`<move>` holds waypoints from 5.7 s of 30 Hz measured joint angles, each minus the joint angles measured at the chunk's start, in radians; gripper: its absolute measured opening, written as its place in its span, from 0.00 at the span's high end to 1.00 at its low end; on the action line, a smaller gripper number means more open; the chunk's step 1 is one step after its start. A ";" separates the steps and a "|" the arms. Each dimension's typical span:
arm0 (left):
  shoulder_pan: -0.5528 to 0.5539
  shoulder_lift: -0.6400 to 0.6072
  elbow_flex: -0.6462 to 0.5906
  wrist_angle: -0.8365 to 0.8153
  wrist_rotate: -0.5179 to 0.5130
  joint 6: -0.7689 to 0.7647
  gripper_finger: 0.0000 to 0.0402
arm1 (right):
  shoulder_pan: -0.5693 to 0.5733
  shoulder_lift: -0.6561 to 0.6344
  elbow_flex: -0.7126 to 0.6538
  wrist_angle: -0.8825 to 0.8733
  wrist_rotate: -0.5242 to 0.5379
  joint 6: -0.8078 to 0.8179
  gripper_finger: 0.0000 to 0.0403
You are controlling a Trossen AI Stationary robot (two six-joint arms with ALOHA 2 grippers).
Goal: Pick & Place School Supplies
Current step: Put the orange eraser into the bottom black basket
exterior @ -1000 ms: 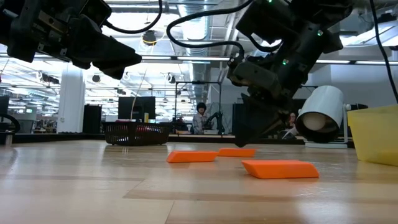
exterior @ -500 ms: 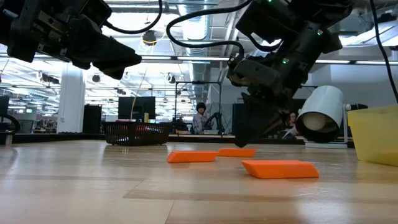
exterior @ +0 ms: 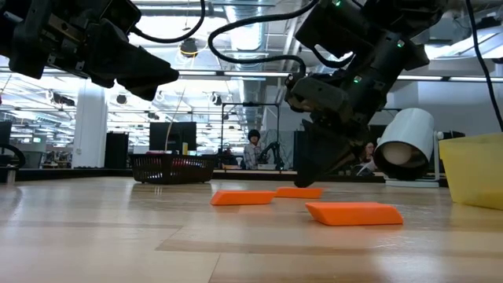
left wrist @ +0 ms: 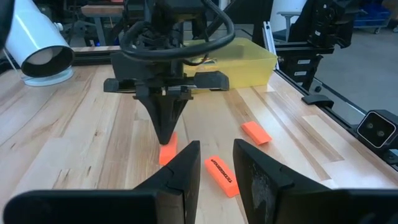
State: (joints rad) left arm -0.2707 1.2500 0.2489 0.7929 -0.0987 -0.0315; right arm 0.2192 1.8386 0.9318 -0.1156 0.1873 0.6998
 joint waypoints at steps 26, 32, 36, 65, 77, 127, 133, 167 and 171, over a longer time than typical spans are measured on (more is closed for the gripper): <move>0.000 0.000 0.000 -0.006 0.000 0.000 0.78 | -0.114 0.025 -0.003 -0.006 -0.086 -0.104 1.00; 0.000 0.000 0.000 -0.008 0.000 0.000 0.78 | -0.129 0.025 -0.003 -0.007 -0.091 -0.130 1.00; 0.000 0.000 0.000 -0.008 0.000 0.000 0.78 | -0.145 0.025 -0.003 -0.007 -0.095 -0.147 1.00; 0.001 0.000 0.000 -0.025 0.000 0.001 0.78 | -0.284 -0.261 -0.004 -0.048 -0.013 -0.363 0.79; 0.165 0.010 0.013 -0.166 0.030 0.008 0.78 | -0.065 -0.292 -0.004 -0.031 0.062 -0.283 0.61; 0.264 0.579 0.549 -0.264 0.217 0.101 0.60 | 0.166 -0.597 -0.002 0.018 0.442 -0.493 0.61; 0.262 0.649 0.649 -0.272 0.240 0.105 0.61 | 0.157 -0.597 -0.002 0.046 0.442 -0.515 0.61; 0.264 0.784 0.721 -0.375 0.299 0.103 0.60 | 0.160 -0.597 -0.002 0.011 0.438 -0.517 0.61; 0.264 0.787 0.721 -0.373 0.298 0.103 0.60 | 0.160 -0.597 -0.002 0.011 0.438 -0.517 0.61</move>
State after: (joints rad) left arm -0.0067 2.0368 0.9699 0.4201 0.1989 0.0711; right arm 0.3794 1.2415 0.9298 -0.1047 0.6254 0.1833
